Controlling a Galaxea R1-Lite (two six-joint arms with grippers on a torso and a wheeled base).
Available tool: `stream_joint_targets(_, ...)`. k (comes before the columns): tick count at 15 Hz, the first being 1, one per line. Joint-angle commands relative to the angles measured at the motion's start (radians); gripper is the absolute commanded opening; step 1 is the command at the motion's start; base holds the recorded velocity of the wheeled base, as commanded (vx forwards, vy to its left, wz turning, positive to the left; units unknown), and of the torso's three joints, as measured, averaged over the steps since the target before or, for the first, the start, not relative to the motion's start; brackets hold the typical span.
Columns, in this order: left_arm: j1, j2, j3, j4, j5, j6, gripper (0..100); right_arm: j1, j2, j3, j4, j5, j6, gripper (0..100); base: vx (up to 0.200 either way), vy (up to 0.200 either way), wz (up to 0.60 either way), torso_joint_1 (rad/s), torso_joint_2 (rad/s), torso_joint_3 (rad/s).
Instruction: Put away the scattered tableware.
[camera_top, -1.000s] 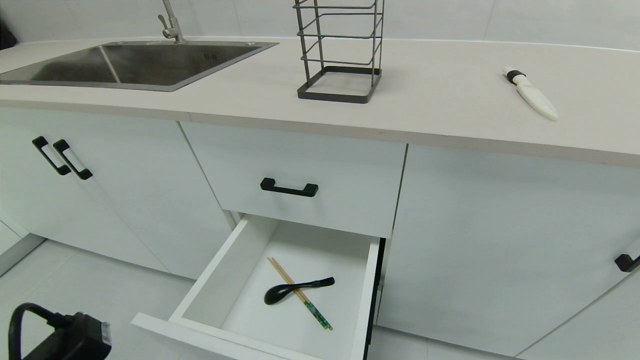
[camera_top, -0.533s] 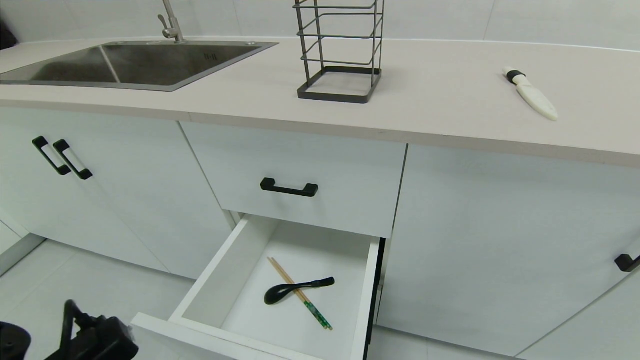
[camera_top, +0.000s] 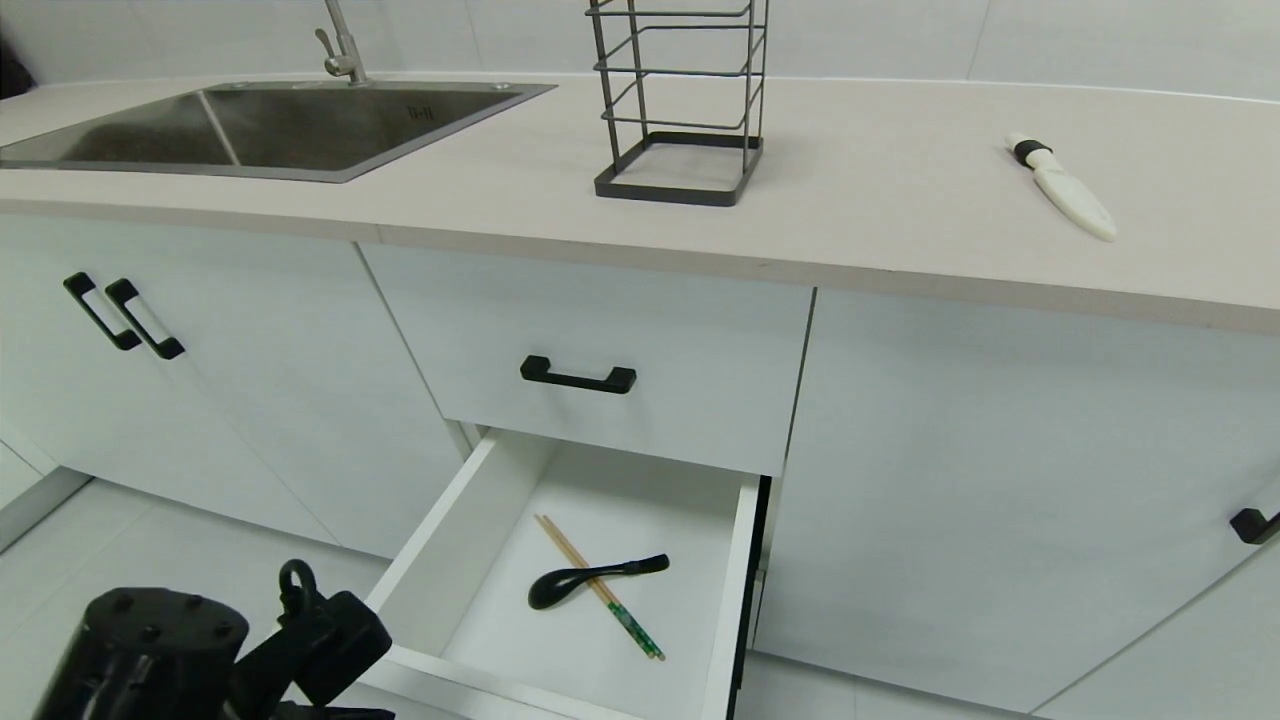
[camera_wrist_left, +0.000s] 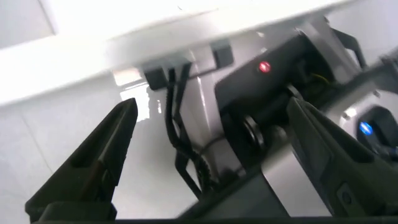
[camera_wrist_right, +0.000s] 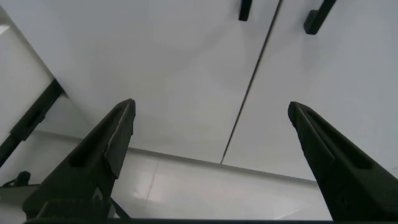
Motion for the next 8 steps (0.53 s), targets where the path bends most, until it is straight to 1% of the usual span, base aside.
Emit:
stream_joint_targets(1,0.000,0.075,0.016,-0.013,0.004,-0.001,100,0.122,-0.025,0.000,0.004,0.007,0.007,100,0.000,0.000,0.00,0.000,0.00,0.000)
stream_joint_targets(2,0.000,0.073,0.019,-0.015,0.004,-0.001,100,0.120,-0.059,0.000,0.004,0.005,0.027,100,0.000,0.000,0.00,0.000,0.00,0.000)
stream_joint_targets(3,0.000,0.069,0.022,-0.015,0.004,-0.001,100,0.099,-0.094,0.000,0.004,0.005,0.030,100,0.000,0.000,0.00,0.000,0.00,0.000)
stream_joint_targets(5,0.000,0.073,0.012,-0.019,0.004,-0.001,100,0.097,-0.094,0.000,0.002,-0.027,0.058,100,0.000,0.000,0.00,0.000,0.00,0.000)
stream_joint_targets(7,0.001,0.080,0.011,-0.023,0.018,-0.001,100,0.097,-0.094,0.000,0.004,-0.027,0.056,100,0.000,0.000,0.00,0.000,0.00,0.000)
stream_joint_targets(8,0.004,0.110,0.003,-0.035,0.035,-0.001,100,0.097,-0.094,0.000,0.004,-0.027,0.059,100,0.000,0.000,0.00,0.000,0.00,0.000)
